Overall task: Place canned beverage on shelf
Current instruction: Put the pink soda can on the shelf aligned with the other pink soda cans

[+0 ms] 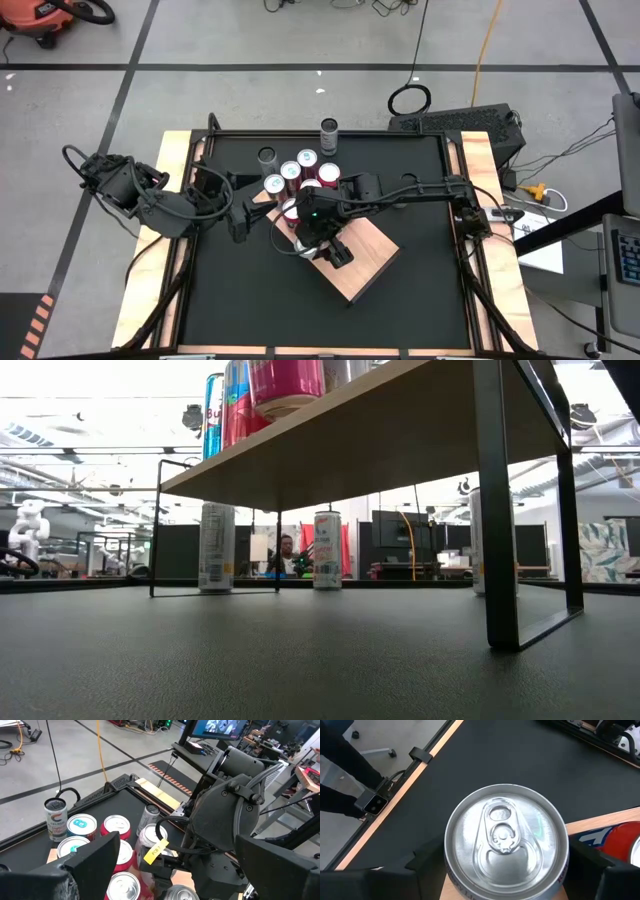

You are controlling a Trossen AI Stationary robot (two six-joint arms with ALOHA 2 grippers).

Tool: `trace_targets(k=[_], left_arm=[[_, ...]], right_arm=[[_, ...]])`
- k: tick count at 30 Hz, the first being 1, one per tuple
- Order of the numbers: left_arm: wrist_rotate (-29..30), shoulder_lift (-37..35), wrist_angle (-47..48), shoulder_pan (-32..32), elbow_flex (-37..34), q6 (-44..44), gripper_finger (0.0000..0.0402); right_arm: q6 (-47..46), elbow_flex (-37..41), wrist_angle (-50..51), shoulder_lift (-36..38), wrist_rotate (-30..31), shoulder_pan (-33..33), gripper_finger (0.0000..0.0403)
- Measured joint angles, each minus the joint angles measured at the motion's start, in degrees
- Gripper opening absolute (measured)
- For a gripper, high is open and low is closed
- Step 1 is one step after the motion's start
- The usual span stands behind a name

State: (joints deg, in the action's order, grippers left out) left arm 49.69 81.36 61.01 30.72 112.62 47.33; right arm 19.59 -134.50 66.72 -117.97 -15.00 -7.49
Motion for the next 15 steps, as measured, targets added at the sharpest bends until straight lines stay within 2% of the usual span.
trace_targets(k=[7, 15], left_arm=[[0.0, 0.0, 0.0, 0.0, 0.0, 0.0, 0.0397], [0.0, 0.0, 0.0, 0.0, 0.0, 0.2, 0.0397]], right_arm=[[0.2, 0.0, 0.0, 0.0, 0.0, 0.0, 0.0285], [0.2, 0.0, 0.1, 0.0, 1.7, 0.0, 0.0308]])
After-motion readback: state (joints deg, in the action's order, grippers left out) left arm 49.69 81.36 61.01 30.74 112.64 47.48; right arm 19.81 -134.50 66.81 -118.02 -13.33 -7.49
